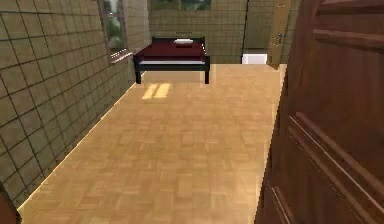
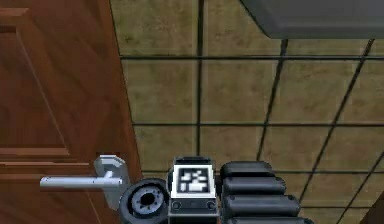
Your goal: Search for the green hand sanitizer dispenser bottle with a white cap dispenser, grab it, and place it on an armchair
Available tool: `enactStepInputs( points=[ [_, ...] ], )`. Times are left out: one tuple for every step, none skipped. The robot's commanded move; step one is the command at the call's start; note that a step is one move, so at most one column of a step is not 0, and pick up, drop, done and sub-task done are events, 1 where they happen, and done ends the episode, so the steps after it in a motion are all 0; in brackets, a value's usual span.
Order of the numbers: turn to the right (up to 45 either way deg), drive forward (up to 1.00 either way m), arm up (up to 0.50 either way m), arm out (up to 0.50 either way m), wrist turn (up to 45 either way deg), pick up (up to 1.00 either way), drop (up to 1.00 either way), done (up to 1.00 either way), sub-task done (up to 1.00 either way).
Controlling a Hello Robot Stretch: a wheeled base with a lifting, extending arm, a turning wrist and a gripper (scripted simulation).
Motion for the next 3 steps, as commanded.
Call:
enactStepInputs(
  points=[
    [0.0, 1.0, 0.0, 0.0, 0.0, 0.0, 0.0, 0.0, 0.0],
    [0.0, 0.25, 0.0, 0.0, 0.0, 0.0, 0.0, 0.0, 0.0],
    [30.0, 0.0, 0.0, 0.0, 0.0, 0.0, 0.0, 0.0, 0.0]
  ],
)
